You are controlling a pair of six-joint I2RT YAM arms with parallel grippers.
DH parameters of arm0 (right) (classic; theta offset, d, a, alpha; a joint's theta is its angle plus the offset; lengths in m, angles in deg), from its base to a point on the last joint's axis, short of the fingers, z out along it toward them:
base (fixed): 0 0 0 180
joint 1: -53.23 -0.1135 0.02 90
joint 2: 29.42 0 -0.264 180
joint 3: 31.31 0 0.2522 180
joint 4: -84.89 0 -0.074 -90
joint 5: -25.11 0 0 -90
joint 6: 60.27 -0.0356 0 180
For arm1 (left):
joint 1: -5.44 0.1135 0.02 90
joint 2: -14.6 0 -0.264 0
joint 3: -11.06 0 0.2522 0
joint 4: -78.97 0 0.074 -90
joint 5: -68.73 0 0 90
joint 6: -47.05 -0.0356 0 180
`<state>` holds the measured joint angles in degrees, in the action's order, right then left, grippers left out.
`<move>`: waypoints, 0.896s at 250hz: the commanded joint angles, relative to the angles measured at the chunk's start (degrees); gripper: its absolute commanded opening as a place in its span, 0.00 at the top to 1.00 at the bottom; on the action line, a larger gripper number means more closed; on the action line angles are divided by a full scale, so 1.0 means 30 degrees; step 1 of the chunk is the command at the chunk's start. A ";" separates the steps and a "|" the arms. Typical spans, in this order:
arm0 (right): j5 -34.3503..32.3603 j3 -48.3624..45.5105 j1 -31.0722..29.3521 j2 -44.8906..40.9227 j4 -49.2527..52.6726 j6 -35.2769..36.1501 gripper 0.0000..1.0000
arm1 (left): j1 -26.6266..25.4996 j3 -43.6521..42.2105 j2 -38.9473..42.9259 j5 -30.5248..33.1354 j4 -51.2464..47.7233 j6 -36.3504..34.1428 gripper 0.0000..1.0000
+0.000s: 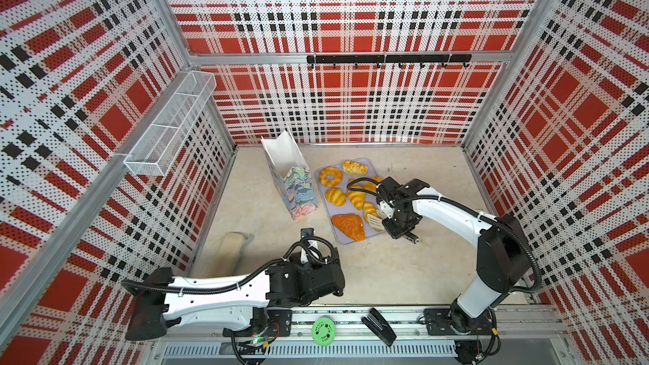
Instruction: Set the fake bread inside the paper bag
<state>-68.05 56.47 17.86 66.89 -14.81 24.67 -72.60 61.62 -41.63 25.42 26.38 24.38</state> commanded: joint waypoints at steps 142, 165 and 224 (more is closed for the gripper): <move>0.2173 0.0839 0.0537 -0.4233 -0.1026 0.0808 0.77 | 0.3229 -0.1264 0.2981 -0.4134 0.4702 -0.8141 0.01; 0.2866 0.1172 0.0514 -0.4632 -0.1401 0.0808 0.77 | 0.3756 -0.0819 0.2632 -0.4717 0.4794 -0.8788 0.01; 0.4144 0.1860 0.0531 -0.5135 -0.2352 0.0633 0.76 | 0.4635 0.0495 0.2310 -0.5000 0.4883 -1.0220 0.01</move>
<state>-59.33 59.16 19.24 53.77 -17.49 26.11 -60.08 60.20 -34.55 10.78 39.30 -2.44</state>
